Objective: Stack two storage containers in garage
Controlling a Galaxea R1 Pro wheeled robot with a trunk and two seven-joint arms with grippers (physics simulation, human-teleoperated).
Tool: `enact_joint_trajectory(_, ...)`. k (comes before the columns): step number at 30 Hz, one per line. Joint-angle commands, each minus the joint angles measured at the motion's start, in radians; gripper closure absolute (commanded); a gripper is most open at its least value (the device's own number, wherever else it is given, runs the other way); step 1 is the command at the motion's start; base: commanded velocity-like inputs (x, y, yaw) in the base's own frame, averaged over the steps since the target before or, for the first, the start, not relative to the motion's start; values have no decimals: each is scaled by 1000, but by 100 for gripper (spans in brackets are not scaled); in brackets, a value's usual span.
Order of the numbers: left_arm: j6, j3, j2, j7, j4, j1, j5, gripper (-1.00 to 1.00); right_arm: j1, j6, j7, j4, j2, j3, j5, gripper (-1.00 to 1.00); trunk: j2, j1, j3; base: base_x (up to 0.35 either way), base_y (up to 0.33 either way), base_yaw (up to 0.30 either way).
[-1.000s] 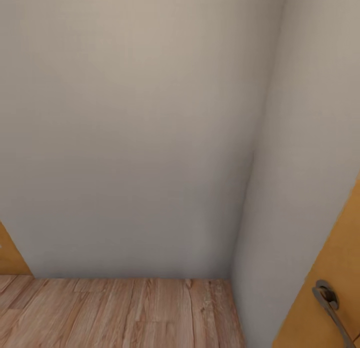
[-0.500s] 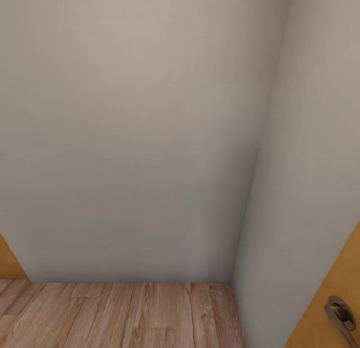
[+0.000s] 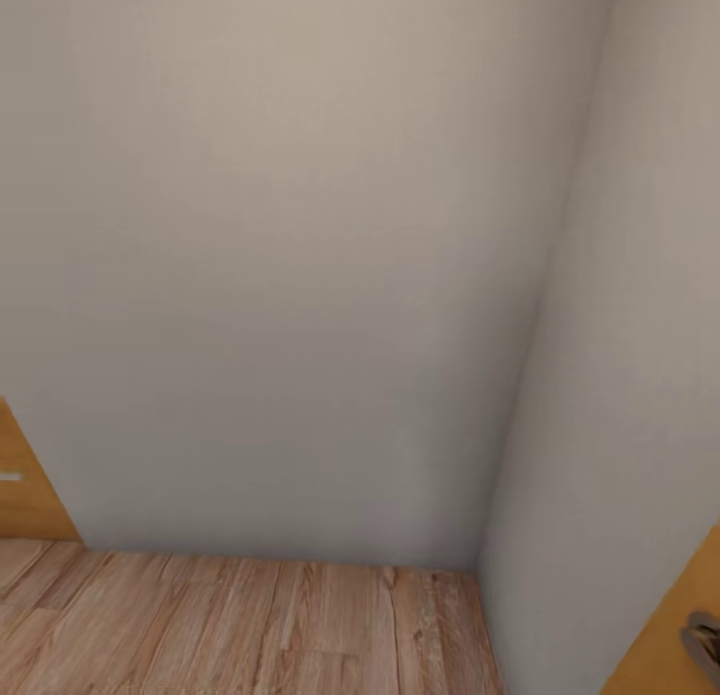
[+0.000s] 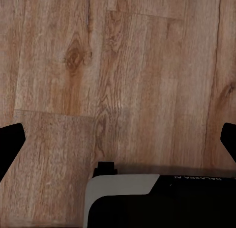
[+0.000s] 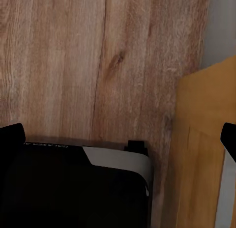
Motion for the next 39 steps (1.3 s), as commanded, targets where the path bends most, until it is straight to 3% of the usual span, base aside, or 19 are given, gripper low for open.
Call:
enact_joint_trajectory(1, -7, 2, 0, -5, 5, -2, 5, -100, -1, -8, 4, 4, 0, 8, -8, -100, -1, 0, -1, 0, 0, 271)
enact_joint_trajectory(28, -8, 2, 0, -5, 5, -2, 5, -100, -1, -8, 4, 4, 0, 8, -8, -100, -1, 0, -1, 2, 1, 276)
enact_joint_trajectory(39, -8, 2, 2, -5, 5, -2, 5, -100, -1, -8, 4, 5, 0, 8, -8, -100, -1, 0, -1, 220, 160, 276)
